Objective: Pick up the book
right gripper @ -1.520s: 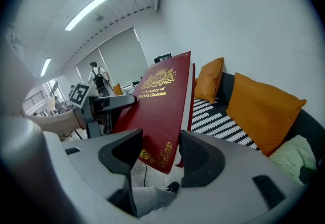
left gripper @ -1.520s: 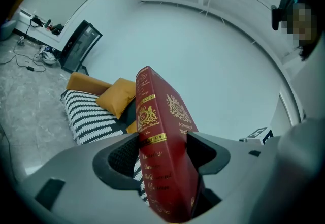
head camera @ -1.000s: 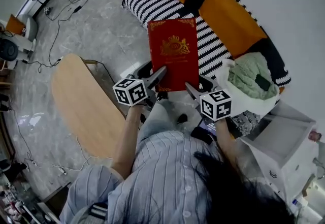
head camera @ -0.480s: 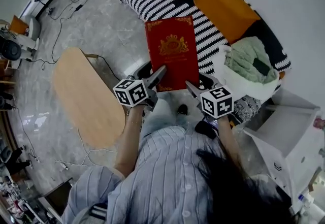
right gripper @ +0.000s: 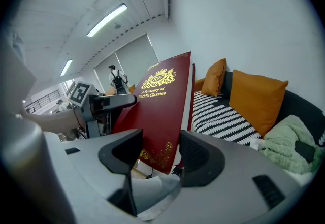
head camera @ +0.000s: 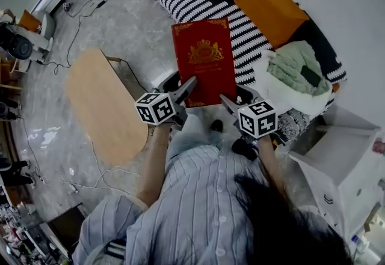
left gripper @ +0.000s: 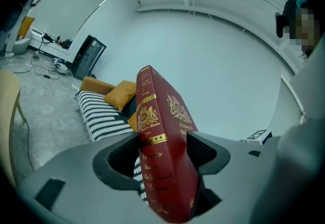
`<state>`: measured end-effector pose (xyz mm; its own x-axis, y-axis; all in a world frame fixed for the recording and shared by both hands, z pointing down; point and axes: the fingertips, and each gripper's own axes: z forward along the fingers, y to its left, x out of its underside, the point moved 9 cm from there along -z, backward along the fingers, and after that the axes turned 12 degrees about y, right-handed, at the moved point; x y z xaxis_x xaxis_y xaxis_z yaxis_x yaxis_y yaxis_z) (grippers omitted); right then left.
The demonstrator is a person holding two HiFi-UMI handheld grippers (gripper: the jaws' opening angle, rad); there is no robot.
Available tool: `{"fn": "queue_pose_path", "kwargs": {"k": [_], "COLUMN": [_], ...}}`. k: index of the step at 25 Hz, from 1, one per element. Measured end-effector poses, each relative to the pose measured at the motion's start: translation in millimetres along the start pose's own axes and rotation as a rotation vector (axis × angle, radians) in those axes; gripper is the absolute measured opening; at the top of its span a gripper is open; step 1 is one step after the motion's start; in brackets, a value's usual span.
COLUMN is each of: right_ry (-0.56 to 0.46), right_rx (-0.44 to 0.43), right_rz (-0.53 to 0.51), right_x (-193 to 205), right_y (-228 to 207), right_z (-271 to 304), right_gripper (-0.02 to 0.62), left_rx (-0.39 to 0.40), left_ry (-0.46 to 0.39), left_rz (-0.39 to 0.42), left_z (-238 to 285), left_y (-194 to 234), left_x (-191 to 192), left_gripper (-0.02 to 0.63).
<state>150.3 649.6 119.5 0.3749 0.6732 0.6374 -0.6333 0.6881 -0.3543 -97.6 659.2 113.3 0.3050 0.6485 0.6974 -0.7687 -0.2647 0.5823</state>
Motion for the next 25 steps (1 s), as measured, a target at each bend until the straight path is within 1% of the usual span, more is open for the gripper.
{"fn": "queue_pose_path", "kwargs": {"k": [6,12,25], "right_ry": [0.001,0.008,0.010], "right_rx": [-0.016,-0.019,-0.012], "right_rz": [-0.031,-0.058,-0.075], "right_x": [3,3,1], "right_y": [15,16,16], "right_z": [3,4,2], "right_gripper": [0.239,0.239,0.239], "left_rx": [-0.023,-0.036,-0.025], "left_ry": [-0.018,-0.021,-0.033], "left_rz": [-0.004,-0.017,-0.019], "left_z": [-20,-23,-23], "left_y": [1,1,1], "left_x": [6,11,11], "left_gripper": [0.302,0.304,0.304]}}
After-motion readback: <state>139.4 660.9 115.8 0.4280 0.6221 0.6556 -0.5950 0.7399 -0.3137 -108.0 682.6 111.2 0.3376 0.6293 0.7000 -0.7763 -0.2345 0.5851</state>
